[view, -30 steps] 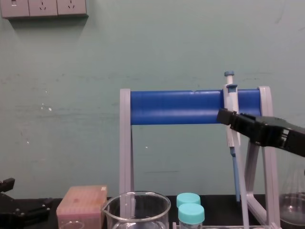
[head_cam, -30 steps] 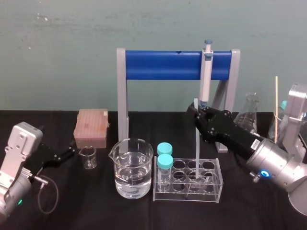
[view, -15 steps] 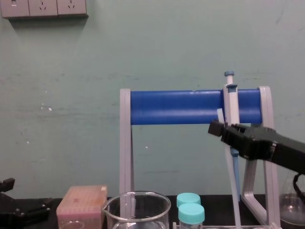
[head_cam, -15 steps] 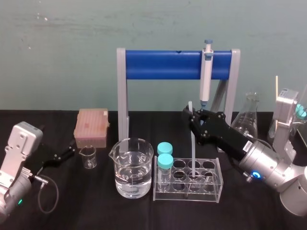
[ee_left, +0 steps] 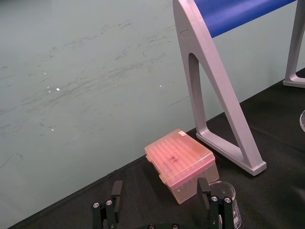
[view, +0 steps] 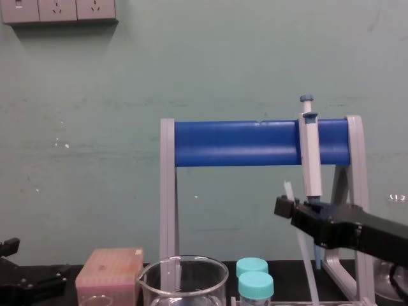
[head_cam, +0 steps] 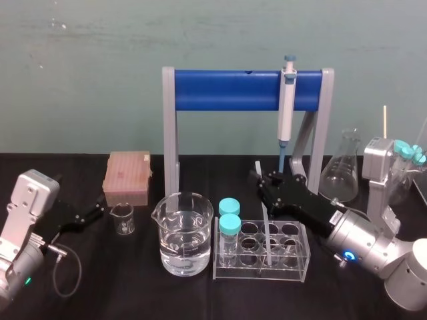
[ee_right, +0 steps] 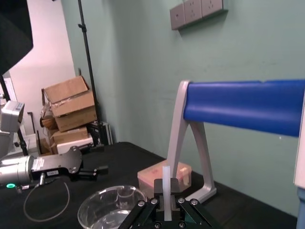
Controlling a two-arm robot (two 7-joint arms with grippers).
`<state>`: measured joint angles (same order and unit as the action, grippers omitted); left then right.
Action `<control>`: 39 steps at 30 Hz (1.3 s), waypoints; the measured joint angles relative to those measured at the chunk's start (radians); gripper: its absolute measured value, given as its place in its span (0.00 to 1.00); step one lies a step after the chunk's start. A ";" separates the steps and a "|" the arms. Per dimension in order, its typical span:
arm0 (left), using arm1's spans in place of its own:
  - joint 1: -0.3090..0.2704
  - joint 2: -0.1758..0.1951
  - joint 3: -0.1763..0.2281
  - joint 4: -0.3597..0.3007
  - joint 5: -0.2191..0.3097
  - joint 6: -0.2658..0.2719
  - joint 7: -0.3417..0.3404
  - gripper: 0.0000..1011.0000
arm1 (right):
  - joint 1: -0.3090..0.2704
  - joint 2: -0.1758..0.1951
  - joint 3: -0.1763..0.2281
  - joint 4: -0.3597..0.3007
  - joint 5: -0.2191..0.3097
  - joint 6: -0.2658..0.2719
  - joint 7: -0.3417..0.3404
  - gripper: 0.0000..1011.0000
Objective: Pick up the stirring rod with one hand, then place it down.
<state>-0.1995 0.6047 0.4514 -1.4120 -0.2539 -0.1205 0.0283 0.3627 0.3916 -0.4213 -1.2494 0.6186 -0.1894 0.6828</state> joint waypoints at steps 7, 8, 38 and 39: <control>0.000 0.000 0.000 0.000 0.000 0.000 0.000 0.99 | -0.007 -0.003 -0.006 0.007 -0.010 0.017 -0.012 0.07; 0.000 0.000 0.000 0.000 0.000 0.000 0.000 0.99 | -0.008 -0.002 -0.006 0.008 -0.015 0.019 -0.015 0.07; 0.000 0.000 0.000 0.000 0.000 0.000 0.000 0.99 | -0.008 -0.001 -0.005 0.006 -0.016 0.017 -0.017 0.51; 0.000 0.000 0.000 0.000 0.000 0.000 0.000 0.99 | -0.008 -0.001 -0.005 0.006 -0.016 0.017 -0.017 0.52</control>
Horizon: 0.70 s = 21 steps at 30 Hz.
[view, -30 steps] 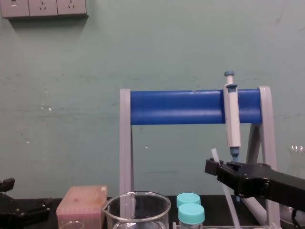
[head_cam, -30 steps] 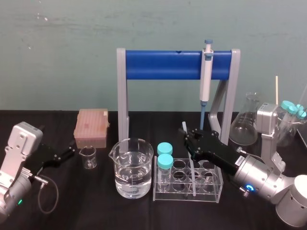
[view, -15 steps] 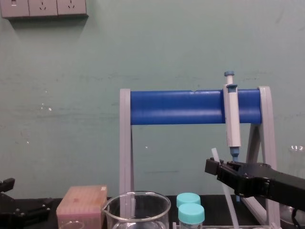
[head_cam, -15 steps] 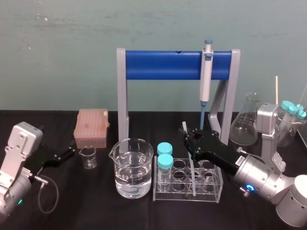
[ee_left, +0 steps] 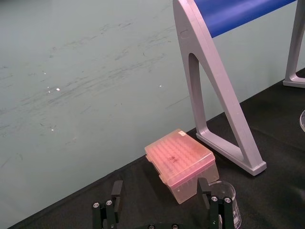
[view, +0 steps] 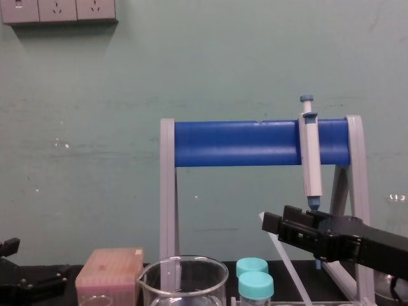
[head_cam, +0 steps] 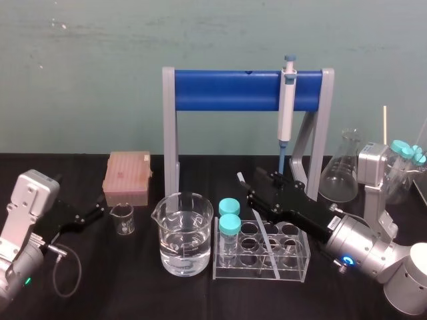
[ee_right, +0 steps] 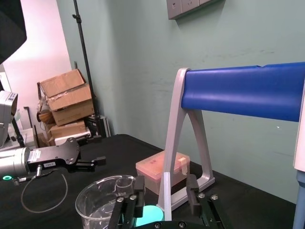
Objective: Pick up the stirring rod with one hand, then place it down.
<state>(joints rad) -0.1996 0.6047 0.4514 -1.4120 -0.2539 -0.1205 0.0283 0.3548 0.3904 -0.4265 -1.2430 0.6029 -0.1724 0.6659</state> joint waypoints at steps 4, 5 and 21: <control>0.000 0.000 0.000 0.000 0.000 0.000 0.000 0.99 | 0.000 0.000 0.000 0.000 0.000 0.000 0.000 0.67; 0.000 0.000 0.000 0.000 0.000 0.000 0.000 0.99 | 0.000 0.000 0.000 0.000 0.000 0.000 0.000 0.69; 0.000 0.000 0.000 0.000 0.000 0.000 0.000 0.99 | -0.111 0.131 0.044 -0.183 -0.003 0.145 -0.096 0.99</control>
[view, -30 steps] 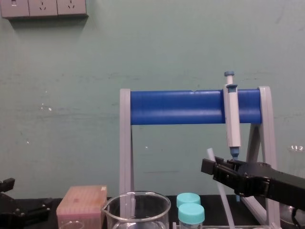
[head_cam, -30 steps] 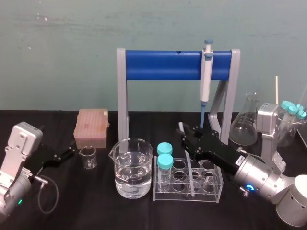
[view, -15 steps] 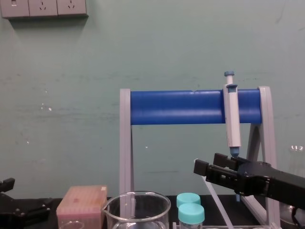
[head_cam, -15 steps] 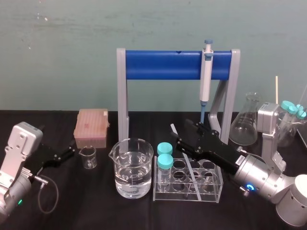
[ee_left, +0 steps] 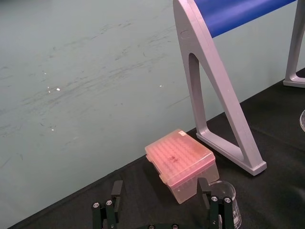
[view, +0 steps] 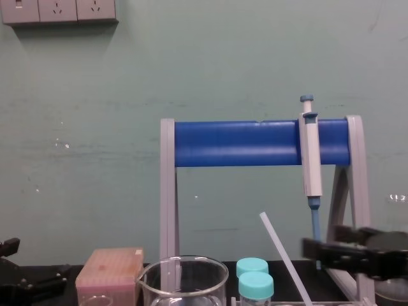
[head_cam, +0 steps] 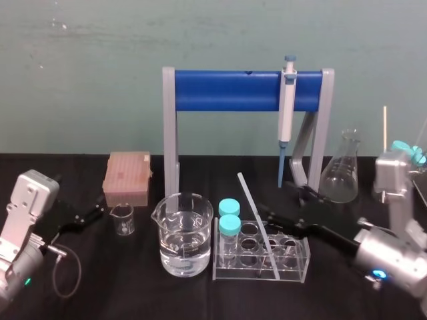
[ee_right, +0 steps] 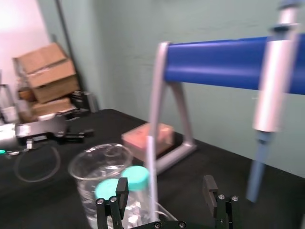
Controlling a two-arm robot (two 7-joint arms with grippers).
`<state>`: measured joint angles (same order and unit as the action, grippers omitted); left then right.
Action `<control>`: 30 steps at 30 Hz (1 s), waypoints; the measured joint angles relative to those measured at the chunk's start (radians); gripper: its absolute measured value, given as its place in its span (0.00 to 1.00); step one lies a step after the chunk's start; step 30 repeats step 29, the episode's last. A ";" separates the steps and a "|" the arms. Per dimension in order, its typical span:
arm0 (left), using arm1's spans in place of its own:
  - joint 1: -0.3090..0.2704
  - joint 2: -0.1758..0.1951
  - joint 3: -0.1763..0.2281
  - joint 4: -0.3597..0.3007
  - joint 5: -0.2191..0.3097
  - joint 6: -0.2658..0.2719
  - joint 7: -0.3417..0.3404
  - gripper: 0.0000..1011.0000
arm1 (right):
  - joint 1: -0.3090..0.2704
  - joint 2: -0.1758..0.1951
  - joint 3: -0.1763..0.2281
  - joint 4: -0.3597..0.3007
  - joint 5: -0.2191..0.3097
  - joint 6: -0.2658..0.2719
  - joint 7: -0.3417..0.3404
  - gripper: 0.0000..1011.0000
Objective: Pick up the stirring rod with one hand, then place it down.
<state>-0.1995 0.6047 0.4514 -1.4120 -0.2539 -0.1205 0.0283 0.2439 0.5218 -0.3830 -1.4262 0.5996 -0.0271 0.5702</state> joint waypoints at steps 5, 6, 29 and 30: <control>0.000 0.000 0.000 0.000 0.000 0.000 0.000 0.99 | -0.047 0.021 0.050 -0.035 -0.019 0.001 -0.097 0.99; 0.000 0.000 0.000 0.000 0.000 0.000 0.000 0.99 | -0.062 0.022 0.069 -0.043 -0.040 0.000 -0.149 0.99; 0.000 0.000 0.000 0.000 0.000 0.000 0.000 0.99 | -0.080 -0.015 0.114 0.001 -0.207 0.101 -0.453 0.99; 0.000 0.000 0.000 0.000 0.000 0.000 0.000 0.99 | -0.080 -0.015 0.114 0.001 -0.207 0.101 -0.453 0.99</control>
